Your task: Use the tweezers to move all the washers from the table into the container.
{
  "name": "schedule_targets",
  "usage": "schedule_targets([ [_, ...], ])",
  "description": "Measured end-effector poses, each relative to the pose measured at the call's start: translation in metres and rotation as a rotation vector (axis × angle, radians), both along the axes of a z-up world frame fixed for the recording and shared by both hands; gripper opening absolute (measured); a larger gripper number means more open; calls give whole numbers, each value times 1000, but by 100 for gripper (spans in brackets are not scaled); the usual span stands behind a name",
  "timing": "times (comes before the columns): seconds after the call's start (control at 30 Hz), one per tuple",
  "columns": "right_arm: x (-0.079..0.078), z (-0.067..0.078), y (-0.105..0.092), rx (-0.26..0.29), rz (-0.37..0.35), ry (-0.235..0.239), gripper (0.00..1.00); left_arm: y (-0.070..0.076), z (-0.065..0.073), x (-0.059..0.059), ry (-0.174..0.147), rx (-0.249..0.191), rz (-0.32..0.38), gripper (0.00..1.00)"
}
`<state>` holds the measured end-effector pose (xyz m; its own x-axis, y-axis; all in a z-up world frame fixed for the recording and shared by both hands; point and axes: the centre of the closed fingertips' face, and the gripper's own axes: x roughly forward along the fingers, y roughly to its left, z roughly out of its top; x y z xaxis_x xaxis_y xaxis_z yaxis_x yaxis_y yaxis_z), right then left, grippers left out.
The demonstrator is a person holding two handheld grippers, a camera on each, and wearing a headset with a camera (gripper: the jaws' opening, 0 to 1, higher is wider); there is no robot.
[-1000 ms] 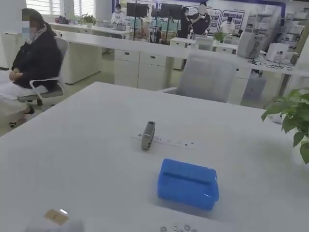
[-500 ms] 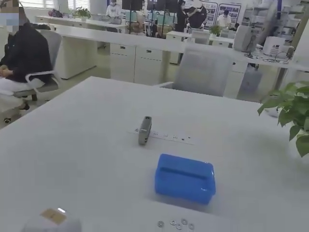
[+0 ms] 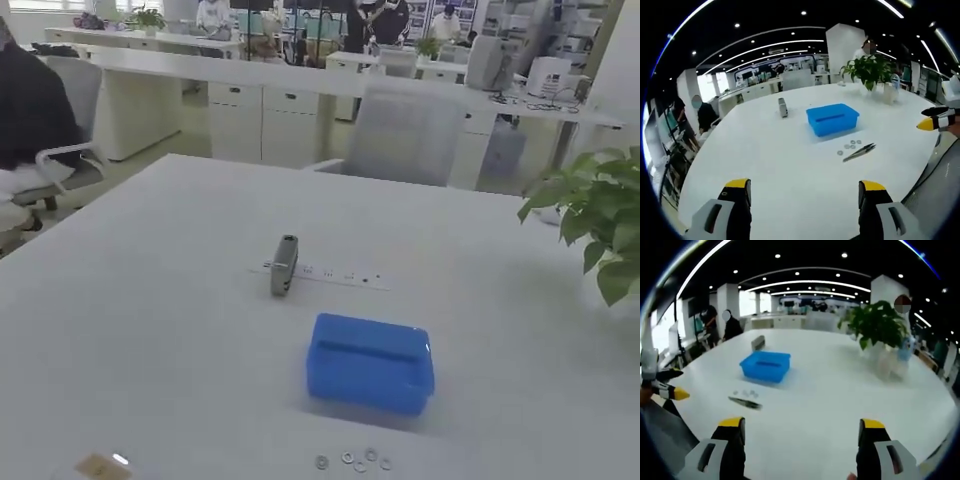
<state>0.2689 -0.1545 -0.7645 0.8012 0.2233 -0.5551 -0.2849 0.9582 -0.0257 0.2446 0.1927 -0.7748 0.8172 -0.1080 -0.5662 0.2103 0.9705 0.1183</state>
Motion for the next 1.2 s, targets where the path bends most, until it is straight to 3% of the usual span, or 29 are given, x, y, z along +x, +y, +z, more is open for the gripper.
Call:
schedule_targets([
  [0.07,0,-1,1,-14,7,1,92,-2,2,2,1,-8,-11,88],
  [0.2,-1,-1,3,-25,17,5,92,-11,7,10,7,-7,-70,72],
  [0.3,-1,-3,2,-26,19,11,92,-27,7,20,49,-36,-167,58],
  [0.4,-1,-3,3,-24,20,14,91,-38,7,29,61,-4,-251,45],
  [0.5,-2,-3,4,-26,20,16,91,-49,5,38,84,36,-336,39],
  [0.6,-2,-3,4,-30,23,20,91,-66,2,46,95,31,-429,34],
  [0.7,-3,-4,4,-34,24,26,91,-80,-13,52,162,24,-507,33],
  [0.9,-4,-7,4,-49,26,42,91,-96,-40,63,236,49,-610,26],
  [1.2,-4,-13,3,-63,22,70,91,-108,-72,79,298,84,-705,18],
])
